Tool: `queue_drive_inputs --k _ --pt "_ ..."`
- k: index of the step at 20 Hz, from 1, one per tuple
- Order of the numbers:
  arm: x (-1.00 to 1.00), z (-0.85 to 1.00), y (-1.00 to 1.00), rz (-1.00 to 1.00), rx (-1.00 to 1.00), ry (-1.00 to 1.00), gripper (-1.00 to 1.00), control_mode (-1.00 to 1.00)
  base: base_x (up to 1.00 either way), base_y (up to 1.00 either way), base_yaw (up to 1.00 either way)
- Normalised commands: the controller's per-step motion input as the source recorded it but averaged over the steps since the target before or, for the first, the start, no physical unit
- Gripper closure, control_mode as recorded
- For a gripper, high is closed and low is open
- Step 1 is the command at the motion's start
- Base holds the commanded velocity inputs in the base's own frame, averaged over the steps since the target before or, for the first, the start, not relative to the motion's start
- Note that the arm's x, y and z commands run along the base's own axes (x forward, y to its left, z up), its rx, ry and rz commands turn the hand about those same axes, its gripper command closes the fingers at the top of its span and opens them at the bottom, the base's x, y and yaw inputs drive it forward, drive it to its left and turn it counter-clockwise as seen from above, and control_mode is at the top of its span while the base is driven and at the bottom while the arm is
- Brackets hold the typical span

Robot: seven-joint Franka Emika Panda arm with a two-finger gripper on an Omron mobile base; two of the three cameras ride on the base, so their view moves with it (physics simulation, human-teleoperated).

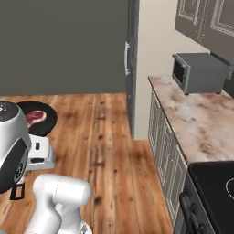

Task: Pick up the pan with the steak in it and place it on the dining table. Then place the steak on the plate.

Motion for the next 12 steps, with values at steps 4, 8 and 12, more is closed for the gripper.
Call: queue_drive_inputs --k 4,8,12 --pt "0.00 0.00 0.00 0.00 0.00 0.00 1.00 1.00 -0.03 0.00 0.50" --pt "0.00 0.00 0.00 0.00 0.00 0.00 1.00 1.00 -0.04 0.00 0.50" --pt "0.00 0.00 0.00 0.00 0.00 0.00 1.00 1.00 -0.04 0.00 0.50"
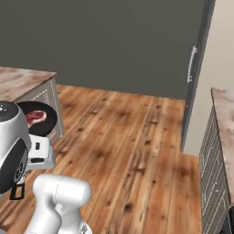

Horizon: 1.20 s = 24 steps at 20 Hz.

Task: Pick up the pan with the steak in it and place it on the dining table. Then place the steak on the plate.

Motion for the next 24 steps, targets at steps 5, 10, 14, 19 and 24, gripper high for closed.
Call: queue_drive_inputs --k 5,10,14,19,24 --pt "0.00 0.00 0.00 0.00 0.00 0.00 1.00 1.00 -0.04 0.00 0.50" --pt "0.00 0.00 0.00 0.00 0.00 0.00 1.00 1.00 -0.04 0.00 0.50" --pt "0.00 0.00 0.00 0.00 0.00 0.00 1.00 1.00 -0.04 0.00 0.50" --pt "0.00 0.00 0.00 0.00 0.00 0.00 1.00 1.00 -0.04 0.00 0.50" --pt "0.00 0.00 0.00 0.00 0.00 0.00 1.00 1.00 -0.04 0.00 0.50"
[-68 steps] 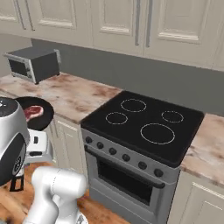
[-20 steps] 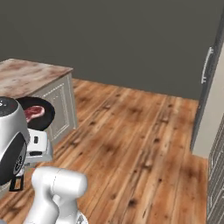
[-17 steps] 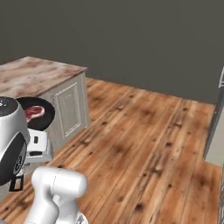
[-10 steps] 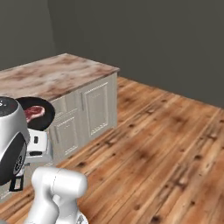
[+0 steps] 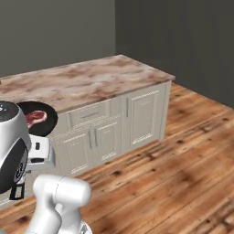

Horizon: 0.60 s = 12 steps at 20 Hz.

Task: Pick up the pan with the steak in it and place it on the dining table. Then place the steak on the plate.

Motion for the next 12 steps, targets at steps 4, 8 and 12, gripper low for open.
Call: queue_drive_inputs --k 4,8,12 --pt "0.00 0.00 0.00 0.00 0.00 0.00 1.00 1.00 -0.04 0.00 0.50" --pt "0.00 0.00 0.00 0.00 0.00 0.00 1.00 1.00 -0.04 0.00 0.50" --pt "0.00 0.00 0.00 0.00 0.00 0.00 1.00 1.00 -0.04 0.00 0.50"
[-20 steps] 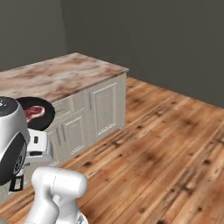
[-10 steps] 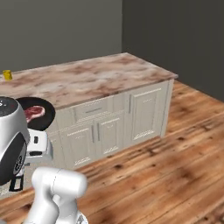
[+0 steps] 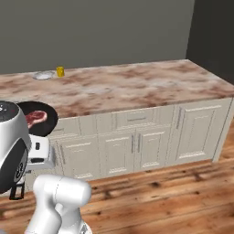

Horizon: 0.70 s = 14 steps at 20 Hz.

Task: Pick up the pan with the steak in it and place it on the dining table. Then place the steak on the plate.

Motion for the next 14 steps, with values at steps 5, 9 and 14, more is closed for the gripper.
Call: queue_drive_inputs --k 5,9,14 --pt "0.00 0.00 0.00 0.00 0.00 0.00 1.00 1.00 -0.03 0.00 0.50" --pt "0.00 0.00 0.00 0.00 0.00 0.00 1.00 1.00 -0.02 0.02 0.43" --pt "0.00 0.00 0.00 0.00 0.00 0.00 1.00 1.00 0.00 0.61 0.08"
